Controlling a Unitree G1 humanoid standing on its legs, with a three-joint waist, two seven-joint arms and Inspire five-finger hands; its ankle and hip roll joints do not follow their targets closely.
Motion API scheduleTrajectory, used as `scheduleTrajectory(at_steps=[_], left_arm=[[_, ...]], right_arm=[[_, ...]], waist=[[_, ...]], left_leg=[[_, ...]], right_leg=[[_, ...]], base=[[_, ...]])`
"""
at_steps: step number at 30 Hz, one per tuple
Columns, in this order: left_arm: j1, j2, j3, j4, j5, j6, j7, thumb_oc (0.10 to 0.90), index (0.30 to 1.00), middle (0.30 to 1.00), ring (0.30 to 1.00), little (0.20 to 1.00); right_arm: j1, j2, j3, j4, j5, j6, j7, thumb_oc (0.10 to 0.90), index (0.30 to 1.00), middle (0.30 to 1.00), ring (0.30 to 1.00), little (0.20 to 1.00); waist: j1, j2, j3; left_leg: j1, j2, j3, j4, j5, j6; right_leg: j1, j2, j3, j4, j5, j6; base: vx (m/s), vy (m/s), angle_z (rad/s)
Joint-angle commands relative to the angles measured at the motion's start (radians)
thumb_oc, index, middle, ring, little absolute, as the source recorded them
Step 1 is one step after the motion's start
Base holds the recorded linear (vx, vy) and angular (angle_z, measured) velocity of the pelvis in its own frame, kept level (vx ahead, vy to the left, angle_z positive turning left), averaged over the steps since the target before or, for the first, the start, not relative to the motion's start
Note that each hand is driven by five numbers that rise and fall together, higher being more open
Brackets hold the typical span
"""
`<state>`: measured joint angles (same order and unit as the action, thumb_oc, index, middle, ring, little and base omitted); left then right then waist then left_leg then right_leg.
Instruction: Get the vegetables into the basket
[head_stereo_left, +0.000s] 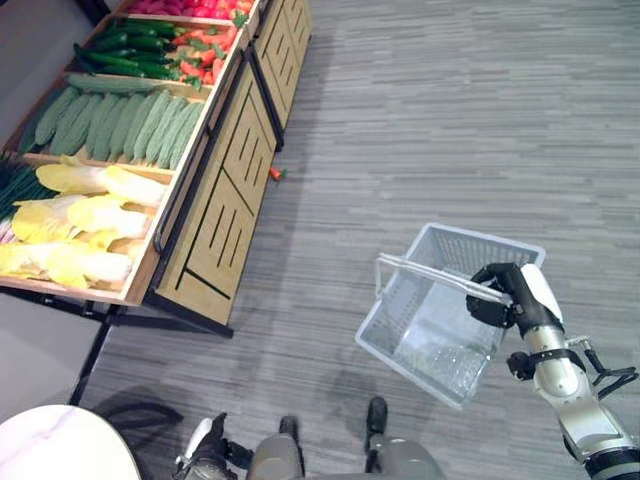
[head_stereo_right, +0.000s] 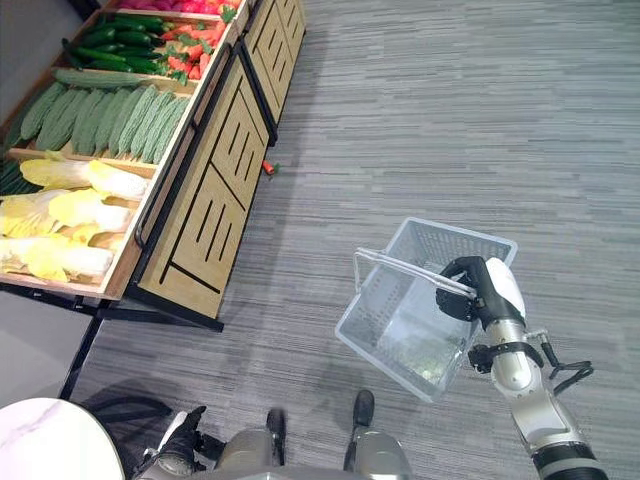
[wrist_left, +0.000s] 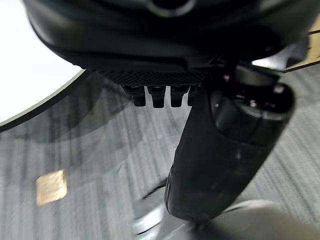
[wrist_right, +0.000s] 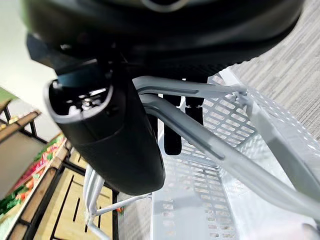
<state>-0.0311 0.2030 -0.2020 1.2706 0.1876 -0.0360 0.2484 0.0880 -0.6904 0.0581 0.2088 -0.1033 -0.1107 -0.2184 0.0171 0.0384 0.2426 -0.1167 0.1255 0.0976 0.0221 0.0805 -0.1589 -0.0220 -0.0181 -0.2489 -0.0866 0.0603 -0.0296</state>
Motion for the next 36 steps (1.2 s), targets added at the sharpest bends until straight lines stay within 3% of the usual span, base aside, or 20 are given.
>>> scheduleTrajectory(at_steps=[1,4,9,12,29,32,36], left_arm=[[0.019,0.045,-0.032,0.037,0.042,0.014,0.016,0.9,1.0,1.0,1.0,1.0],[0.026,0.046,-0.031,0.033,0.048,0.017,0.017,0.9,1.0,1.0,1.0,1.0],[0.027,0.049,-0.032,0.036,0.053,0.018,0.017,0.9,1.0,1.0,1.0,1.0],[0.012,0.058,-0.045,0.031,0.068,0.014,0.015,0.9,1.0,1.0,1.0,1.0],[0.001,0.082,-0.054,0.021,0.087,0.01,0.009,0.9,1.0,1.0,1.0,1.0],[0.008,0.09,-0.05,0.013,0.087,0.01,0.004,0.9,1.0,1.0,1.0,1.0],[0.004,0.105,-0.045,-0.003,0.077,0.01,0.008,0.9,1.0,1.0,1.0,1.0]], right_arm=[[-0.068,-0.032,-0.066,-0.157,0.004,-0.113,-0.065,0.4,0.3,0.3,0.3,0.3],[-0.07,-0.035,-0.062,-0.153,-0.002,-0.113,-0.069,0.4,0.3,0.3,0.3,0.3],[-0.054,-0.022,-0.058,-0.164,-0.018,-0.106,-0.058,0.4,0.3,0.3,0.3,0.3],[-0.05,0.012,-0.049,-0.165,-0.02,-0.1,-0.047,0.4,0.3,0.3,0.3,0.3],[-0.117,0.026,0.0,-0.152,-0.044,-0.099,-0.036,0.4,0.3,0.3,0.3,0.3],[-0.135,0.032,0.011,-0.153,-0.046,-0.103,-0.034,0.4,0.3,0.3,0.3,0.3],[-0.163,0.033,0.035,-0.158,-0.049,-0.104,-0.026,0.4,0.3,0.3,0.3,0.3]], waist=[[0.036,-0.021,-0.037],[0.05,-0.018,-0.034],[0.053,-0.012,-0.043],[0.05,-0.025,-0.047],[0.059,-0.058,-0.064],[0.062,-0.059,-0.059],[0.057,-0.041,-0.027]], left_leg=[[-0.048,-0.004,0.005,-0.032,0.105,0.044],[-0.066,0.001,-0.012,-0.058,0.133,0.034],[-0.021,0.0,-0.007,-0.087,0.119,0.051],[0.001,-0.027,0.014,-0.054,0.074,0.084],[0.039,-0.075,0.049,-0.058,-0.006,0.13],[0.047,-0.092,0.05,-0.045,-0.027,0.151],[0.069,-0.106,0.031,-0.031,-0.047,0.181]], right_leg=[[0.021,-0.07,0.055,0.118,-0.072,0.124],[0.046,-0.066,0.073,0.125,-0.091,0.125],[0.074,-0.063,0.096,0.152,-0.132,0.126],[0.073,-0.096,0.112,0.184,-0.147,0.137],[0.054,-0.151,0.149,0.144,-0.075,0.199],[0.012,-0.163,0.172,0.232,-0.033,0.22],[-0.093,-0.15,0.214,0.467,0.031,0.217]], base=[[0.19,0.042,-0.11],[0.19,0.074,-0.29],[0.13,0.11,-0.38],[0.16,0.224,0.01],[0.06,0.078,-0.06],[0.04,0.124,-0.03],[0.04,0.132,-0.16]])
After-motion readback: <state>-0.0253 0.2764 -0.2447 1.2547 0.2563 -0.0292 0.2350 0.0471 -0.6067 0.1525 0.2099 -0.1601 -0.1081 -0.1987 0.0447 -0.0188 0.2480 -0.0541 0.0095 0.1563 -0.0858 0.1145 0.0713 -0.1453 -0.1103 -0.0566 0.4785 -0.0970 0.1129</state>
